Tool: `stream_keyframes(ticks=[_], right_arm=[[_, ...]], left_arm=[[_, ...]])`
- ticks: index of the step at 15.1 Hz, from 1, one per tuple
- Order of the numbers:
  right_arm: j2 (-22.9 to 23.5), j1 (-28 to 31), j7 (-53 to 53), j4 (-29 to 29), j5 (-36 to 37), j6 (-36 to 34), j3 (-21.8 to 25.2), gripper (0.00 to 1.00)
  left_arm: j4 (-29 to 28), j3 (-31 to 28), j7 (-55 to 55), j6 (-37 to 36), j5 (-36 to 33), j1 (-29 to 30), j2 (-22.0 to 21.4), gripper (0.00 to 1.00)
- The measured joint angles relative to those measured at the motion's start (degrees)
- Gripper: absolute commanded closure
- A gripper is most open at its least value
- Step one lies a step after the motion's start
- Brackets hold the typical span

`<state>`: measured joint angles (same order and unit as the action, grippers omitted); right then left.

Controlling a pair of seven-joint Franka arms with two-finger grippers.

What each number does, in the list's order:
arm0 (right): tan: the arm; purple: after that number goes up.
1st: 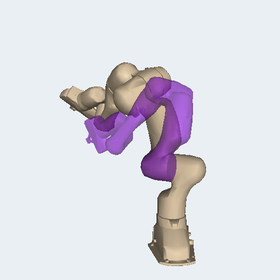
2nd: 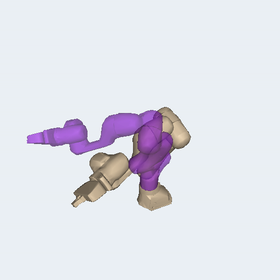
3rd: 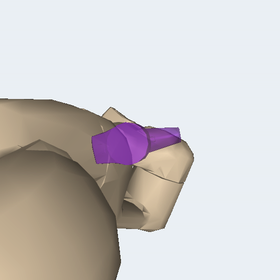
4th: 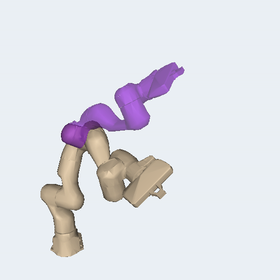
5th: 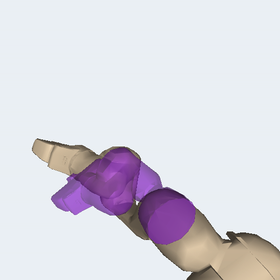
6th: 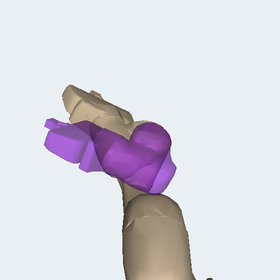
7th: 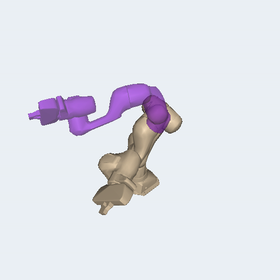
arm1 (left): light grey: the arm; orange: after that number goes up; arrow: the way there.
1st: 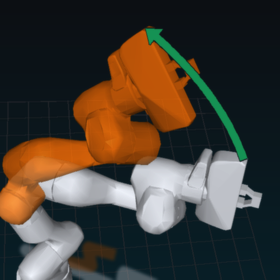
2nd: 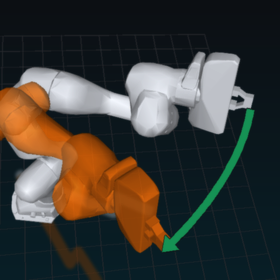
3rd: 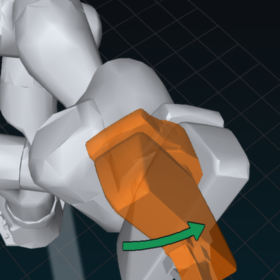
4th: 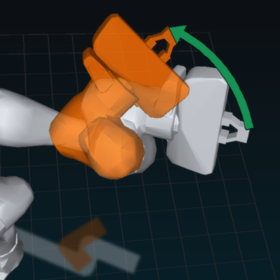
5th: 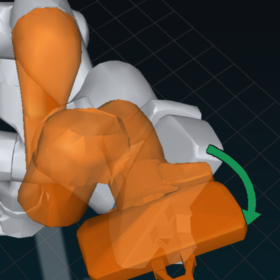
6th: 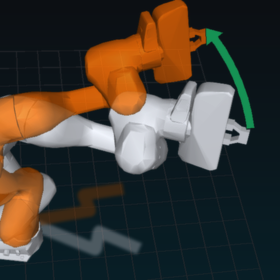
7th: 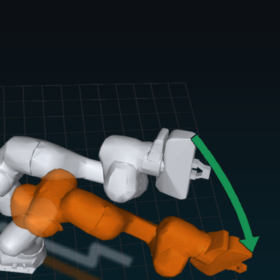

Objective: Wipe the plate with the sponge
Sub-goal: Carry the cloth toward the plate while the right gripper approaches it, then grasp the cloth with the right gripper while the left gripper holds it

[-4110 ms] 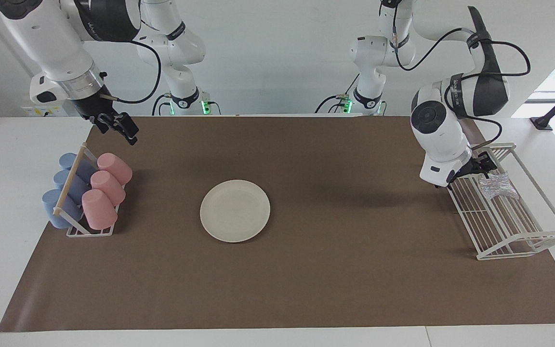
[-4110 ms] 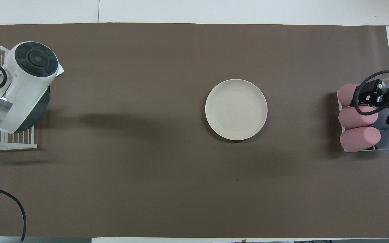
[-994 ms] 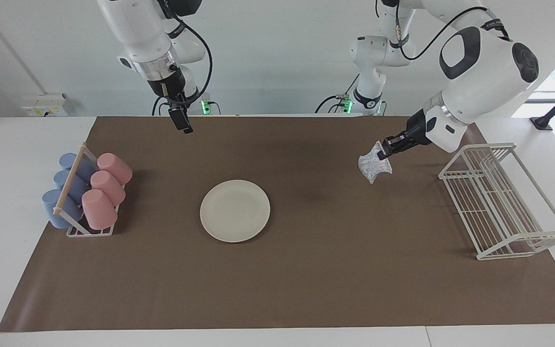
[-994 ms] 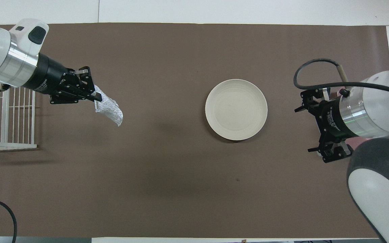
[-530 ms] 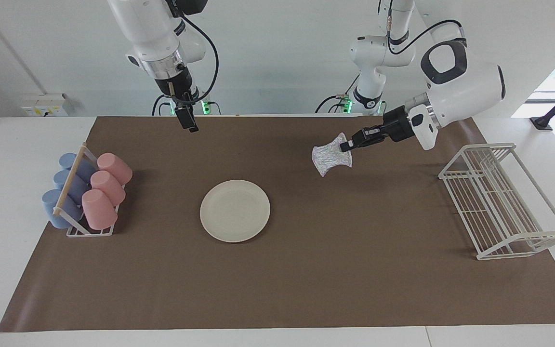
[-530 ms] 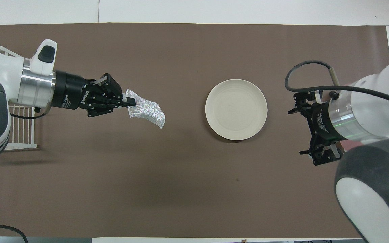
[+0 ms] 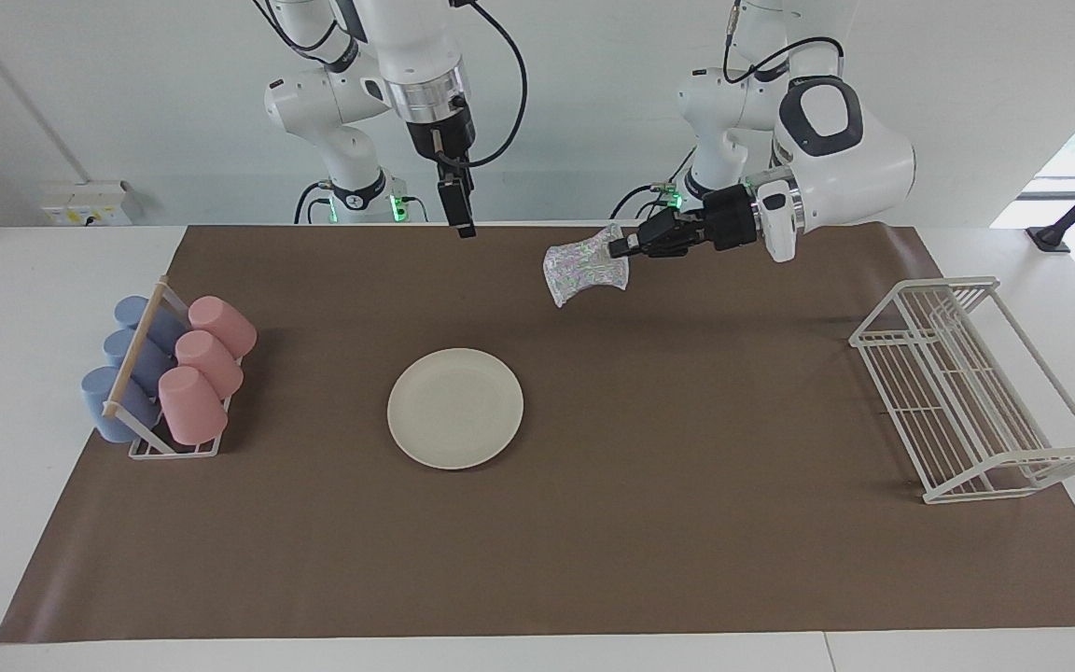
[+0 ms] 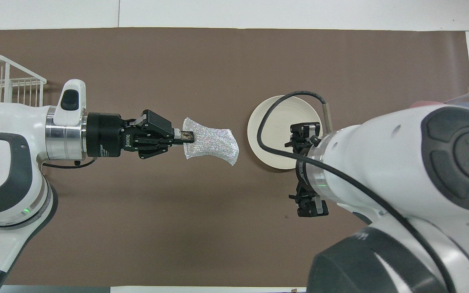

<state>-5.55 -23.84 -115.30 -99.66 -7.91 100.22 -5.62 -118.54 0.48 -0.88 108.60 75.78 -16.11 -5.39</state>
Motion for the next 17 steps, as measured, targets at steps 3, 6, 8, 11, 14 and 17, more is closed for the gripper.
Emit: stream_keyframes(ticks=[3, 6, 8, 11, 14, 17], right_arm=[[0.00, -1.69, -0.67, -1.17, -0.72, 2.88, -0.07, 0.00], [-0.11, -2.49, -0.73, -3.03, -4.76, 8.87, -0.22, 0.00], [-0.31, -3.43, -0.79, -5.15, -6.24, 12.95, -0.30, 0.00], [-1.33, -5.25, -1.71, -7.91, -6.73, 14.60, -0.49, 0.00], [-2.58, -5.35, -1.81, -9.58, -6.73, 14.77, -0.56, 0.03], [-3.03, -5.34, -1.81, -10.02, -6.73, 14.78, -0.56, 0.36]], left_arm=[[-4.54, 0.10, 8.66, -0.31, 3.02, -1.64, -2.36, 1.00], [-6.59, 0.20, 14.28, -1.75, 4.75, -2.38, -3.46, 1.00], [-6.80, 0.24, 15.97, -2.81, 4.90, -3.38, -3.61, 1.00], [-6.92, 0.21, 16.81, -3.58, 5.04, -3.90, -3.61, 1.00], [-6.97, 0.04, 16.92, -4.15, 5.05, -3.90, -3.61, 1.00], [-6.98, -0.35, 16.98, -5.26, 5.05, -3.89, -3.61, 1.00]])
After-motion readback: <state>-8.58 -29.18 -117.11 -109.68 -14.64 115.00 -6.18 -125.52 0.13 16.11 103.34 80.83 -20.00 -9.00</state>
